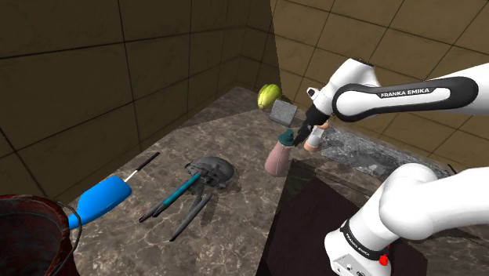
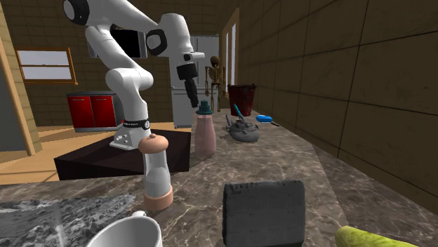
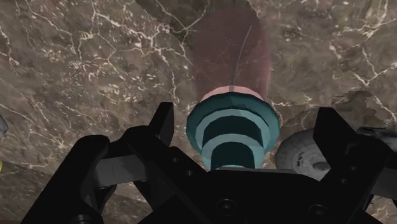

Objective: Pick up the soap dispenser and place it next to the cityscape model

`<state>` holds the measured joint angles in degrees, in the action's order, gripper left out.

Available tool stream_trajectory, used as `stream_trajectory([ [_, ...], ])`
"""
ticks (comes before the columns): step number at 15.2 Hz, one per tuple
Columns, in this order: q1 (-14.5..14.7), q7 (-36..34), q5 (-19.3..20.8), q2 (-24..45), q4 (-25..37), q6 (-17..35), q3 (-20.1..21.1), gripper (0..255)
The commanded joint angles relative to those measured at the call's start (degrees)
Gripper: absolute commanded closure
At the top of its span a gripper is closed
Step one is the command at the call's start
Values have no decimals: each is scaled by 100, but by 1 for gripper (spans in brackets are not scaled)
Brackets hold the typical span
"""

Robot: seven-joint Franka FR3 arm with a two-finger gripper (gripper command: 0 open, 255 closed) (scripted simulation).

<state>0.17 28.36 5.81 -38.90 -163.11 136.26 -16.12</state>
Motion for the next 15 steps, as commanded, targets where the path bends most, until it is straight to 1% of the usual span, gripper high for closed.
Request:
stream_trajectory([
  [1, 55, 144, -12, 238, -60, 356, -124, 0],
  [6, 157, 190, -64, 688, -181, 928, -216, 0],
  [7, 198, 210, -90, 843, -209, 1111, -250, 0],
  [15, 197, 211, -89, 841, -209, 1110, -249, 0],
])
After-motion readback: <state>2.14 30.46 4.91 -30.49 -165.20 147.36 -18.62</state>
